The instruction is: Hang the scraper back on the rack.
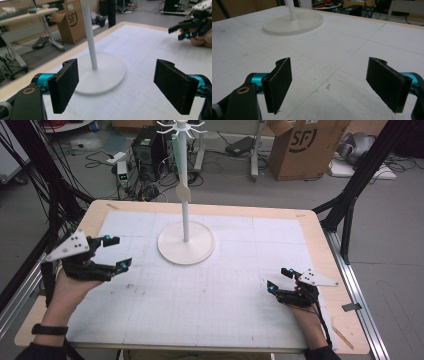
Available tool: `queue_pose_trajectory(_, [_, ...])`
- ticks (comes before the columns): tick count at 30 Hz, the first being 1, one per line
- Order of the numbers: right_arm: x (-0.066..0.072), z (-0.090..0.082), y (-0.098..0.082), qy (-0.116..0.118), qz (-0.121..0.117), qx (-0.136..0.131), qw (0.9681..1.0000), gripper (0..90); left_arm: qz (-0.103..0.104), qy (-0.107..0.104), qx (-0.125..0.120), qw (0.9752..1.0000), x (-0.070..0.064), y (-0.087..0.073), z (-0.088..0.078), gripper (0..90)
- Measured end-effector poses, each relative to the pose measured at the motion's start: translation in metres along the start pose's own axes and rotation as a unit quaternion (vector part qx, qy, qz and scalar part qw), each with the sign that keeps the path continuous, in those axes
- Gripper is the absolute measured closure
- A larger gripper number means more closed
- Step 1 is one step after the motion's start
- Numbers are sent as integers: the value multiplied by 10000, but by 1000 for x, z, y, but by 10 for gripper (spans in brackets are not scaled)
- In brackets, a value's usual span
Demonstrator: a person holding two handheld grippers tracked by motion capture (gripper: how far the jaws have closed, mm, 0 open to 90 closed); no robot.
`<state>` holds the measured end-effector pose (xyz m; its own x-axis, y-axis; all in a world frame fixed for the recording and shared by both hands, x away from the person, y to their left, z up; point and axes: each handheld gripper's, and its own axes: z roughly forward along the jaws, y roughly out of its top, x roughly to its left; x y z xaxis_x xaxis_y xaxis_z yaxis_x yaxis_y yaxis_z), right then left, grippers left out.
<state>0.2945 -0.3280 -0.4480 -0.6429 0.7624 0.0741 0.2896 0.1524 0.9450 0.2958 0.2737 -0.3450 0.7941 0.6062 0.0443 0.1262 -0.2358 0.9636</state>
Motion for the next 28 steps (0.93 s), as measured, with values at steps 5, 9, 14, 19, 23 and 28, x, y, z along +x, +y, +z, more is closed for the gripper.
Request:
queue_pose_trajectory(5, [0,0,0,-26,-39,-15,10000,198,-379,27,-136,9992,0,-46,-3,194])
queue_pose_trajectory(9, [0,0,0,-35,-13,-5,10000,198,-382,149,-67,9991,-4,-67,-4,191])
queue_pose_trajectory(14, [1,0,0,-36,-27,0,10000,198,-537,282,-28,9982,-4,-91,-5,192])
queue_pose_trajectory(19, [0,0,0,-35,-8,2,10000,198,-576,355,-112,9976,-6,-105,-6,194])
queue_pose_trajectory(23, [0,0,0,-26,15,10,10000,198,-602,338,-78,9976,-5,-106,-6,194])
queue_pose_trajectory(28, [0,1,0,-21,-47,1,10000,198,-608,350,-53,9975,-6,-108,-6,194])
